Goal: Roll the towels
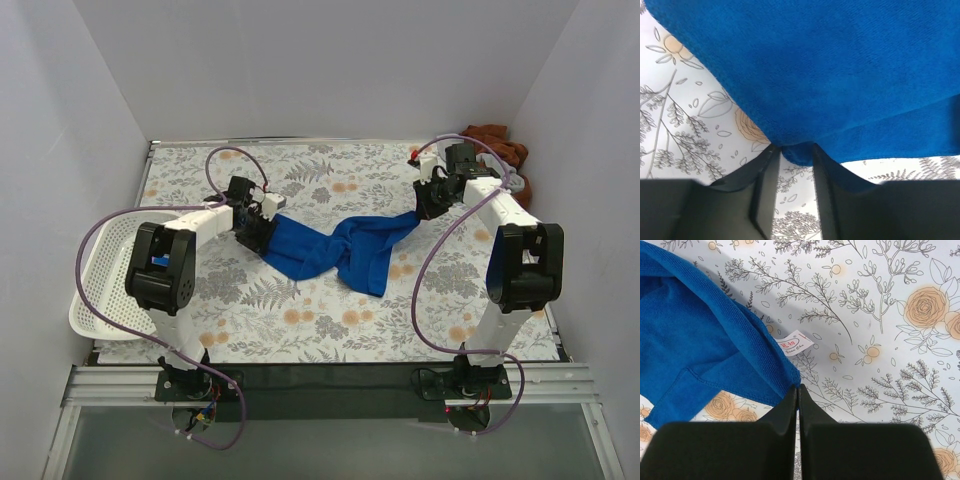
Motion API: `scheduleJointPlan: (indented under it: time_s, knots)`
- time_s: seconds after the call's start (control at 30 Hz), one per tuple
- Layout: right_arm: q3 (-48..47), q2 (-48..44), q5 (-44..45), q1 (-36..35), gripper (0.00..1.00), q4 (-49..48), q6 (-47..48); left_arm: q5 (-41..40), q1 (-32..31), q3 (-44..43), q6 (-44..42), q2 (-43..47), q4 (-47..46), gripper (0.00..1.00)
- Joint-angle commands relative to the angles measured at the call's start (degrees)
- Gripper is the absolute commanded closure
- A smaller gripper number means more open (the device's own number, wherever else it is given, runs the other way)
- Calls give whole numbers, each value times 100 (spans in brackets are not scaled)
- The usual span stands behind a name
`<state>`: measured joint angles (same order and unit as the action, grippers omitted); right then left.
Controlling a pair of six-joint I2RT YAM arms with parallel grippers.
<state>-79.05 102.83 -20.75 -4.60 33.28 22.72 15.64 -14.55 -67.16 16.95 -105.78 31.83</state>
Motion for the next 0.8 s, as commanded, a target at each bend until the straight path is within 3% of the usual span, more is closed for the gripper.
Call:
scheduleJointPlan:
  time_s: [0.0, 0.03, 0.1, 0.2, 0.53, 0.77]
  knots:
    - [-76, -254, -61, 82, 99, 47, 66, -307, -110, 220, 19, -119, -37, 73]
    - [-93, -263, -52, 91, 99, 56, 75, -351, -101, 229, -51, -110, 76, 86]
    - [-120, -315, -25, 143, 99, 74, 101, -473, -110, 229, -130, -40, 217, 100]
    - [-208, -421, -34, 257, 99, 126, 119, -395, 22, 63, -271, 250, 551, 100]
    - [-778, -930, -227, 838, 99, 197, 145, 633, 1085, -2494, -631, 145, 2256, 100]
    - [-1394, -1431, -491, 1093, 99, 144, 127, 976, 1226, -3365, -386, 496, 2038, 100]
